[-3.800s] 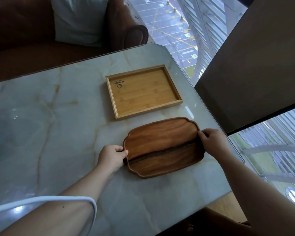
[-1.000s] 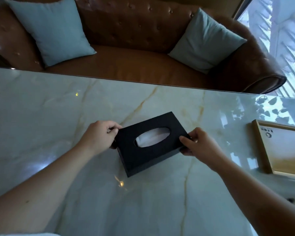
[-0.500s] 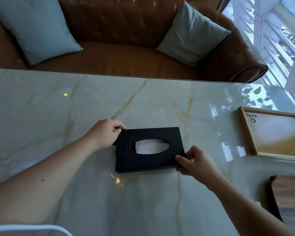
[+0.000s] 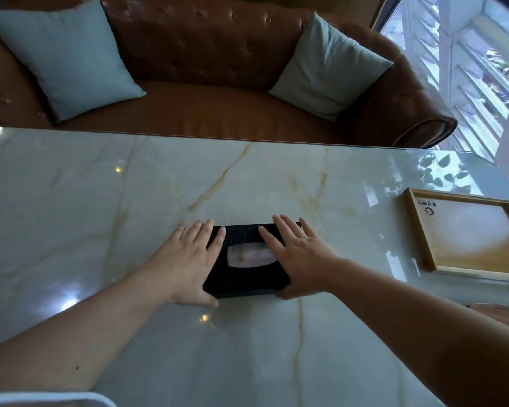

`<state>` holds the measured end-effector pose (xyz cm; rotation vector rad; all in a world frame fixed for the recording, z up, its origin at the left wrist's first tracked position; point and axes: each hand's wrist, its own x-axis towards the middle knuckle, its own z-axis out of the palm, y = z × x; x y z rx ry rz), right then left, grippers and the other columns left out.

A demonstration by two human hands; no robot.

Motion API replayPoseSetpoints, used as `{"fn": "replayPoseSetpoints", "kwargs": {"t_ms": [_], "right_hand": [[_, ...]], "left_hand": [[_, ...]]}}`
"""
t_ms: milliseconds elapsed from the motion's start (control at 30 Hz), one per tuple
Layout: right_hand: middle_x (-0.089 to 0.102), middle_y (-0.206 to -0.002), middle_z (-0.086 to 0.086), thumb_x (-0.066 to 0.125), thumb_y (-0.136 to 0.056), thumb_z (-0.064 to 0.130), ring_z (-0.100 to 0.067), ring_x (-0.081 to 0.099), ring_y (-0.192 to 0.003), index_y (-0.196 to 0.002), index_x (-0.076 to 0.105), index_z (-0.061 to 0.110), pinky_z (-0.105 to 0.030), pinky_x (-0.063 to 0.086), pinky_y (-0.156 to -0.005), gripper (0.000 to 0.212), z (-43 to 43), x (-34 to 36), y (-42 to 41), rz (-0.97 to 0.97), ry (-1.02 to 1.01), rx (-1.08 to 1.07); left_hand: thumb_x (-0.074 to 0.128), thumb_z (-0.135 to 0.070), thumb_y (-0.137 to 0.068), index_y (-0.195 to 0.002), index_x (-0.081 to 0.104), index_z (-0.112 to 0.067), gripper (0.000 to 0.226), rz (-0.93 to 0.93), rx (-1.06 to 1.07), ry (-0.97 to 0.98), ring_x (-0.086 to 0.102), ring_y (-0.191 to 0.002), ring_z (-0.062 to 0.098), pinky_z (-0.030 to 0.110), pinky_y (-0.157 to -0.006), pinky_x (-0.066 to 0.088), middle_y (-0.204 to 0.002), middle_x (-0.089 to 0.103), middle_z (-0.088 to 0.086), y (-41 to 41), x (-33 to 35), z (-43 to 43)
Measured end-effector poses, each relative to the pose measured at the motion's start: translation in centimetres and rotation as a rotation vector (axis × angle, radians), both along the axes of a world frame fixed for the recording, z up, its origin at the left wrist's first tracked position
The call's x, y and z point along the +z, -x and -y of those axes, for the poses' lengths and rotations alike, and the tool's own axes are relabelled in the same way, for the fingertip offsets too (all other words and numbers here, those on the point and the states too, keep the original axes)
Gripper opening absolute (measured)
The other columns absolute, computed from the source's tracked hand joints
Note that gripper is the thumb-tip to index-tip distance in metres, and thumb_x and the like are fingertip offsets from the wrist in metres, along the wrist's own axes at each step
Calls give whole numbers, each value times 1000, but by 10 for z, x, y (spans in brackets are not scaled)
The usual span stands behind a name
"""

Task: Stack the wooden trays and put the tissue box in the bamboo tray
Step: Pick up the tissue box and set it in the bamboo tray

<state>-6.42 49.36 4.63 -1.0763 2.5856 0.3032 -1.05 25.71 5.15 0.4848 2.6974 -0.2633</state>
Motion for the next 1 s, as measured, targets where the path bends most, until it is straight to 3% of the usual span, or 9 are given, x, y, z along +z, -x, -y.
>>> {"fn": "replayPoseSetpoints", "kwargs": {"t_ms": [100,200,333,500,767,1000], "right_hand": [[27,-148,-26,66,-58,69,-40,24,-137,-152,6,10,-53,21,-116,126,-4,2,0,-37,4,43],[36,-142,-24,67,-54,70,-39,34,-129,-151,14,9,-50,28,-113,127,-19,6,1,-46,40,79],[43,-137,-25,64,-53,72,-41,42,-122,-150,24,8,-49,35,-108,122,-69,18,0,-91,96,80],[39,-140,-21,63,-55,72,-38,38,-125,-151,17,11,-48,33,-109,123,-145,37,10,-111,76,28],[31,-148,-23,61,-59,72,-40,29,-136,-153,8,12,-50,27,-115,124,-278,62,38,-156,30,-70],[28,-150,-23,62,-55,71,-38,24,-139,-154,4,16,-48,22,-117,127,-380,64,71,-148,-40,-160]], "left_hand": [[48,-78,-55,-147,7,-6,125,-37,3,10,27,-137,38,47,-113,26,-151,25,25,-5,8,-10],[50,-79,-44,-139,36,-2,123,-61,33,-12,50,-119,41,48,-99,44,-131,51,27,-12,13,-23],[50,-80,-42,-133,45,-1,121,-146,-10,-27,57,-109,40,47,-92,50,-122,58,26,-10,27,-63],[47,-80,-50,-144,25,-3,124,-158,-66,-29,42,-127,40,45,-108,35,-140,42,26,8,44,-142],[44,-82,-54,-148,5,-7,126,-142,-138,-89,25,-137,37,41,-116,23,-150,23,23,62,57,-271],[54,-80,-58,-148,-4,-10,128,-74,-157,-100,11,-144,37,42,-118,16,-156,11,23,112,48,-379]]}}
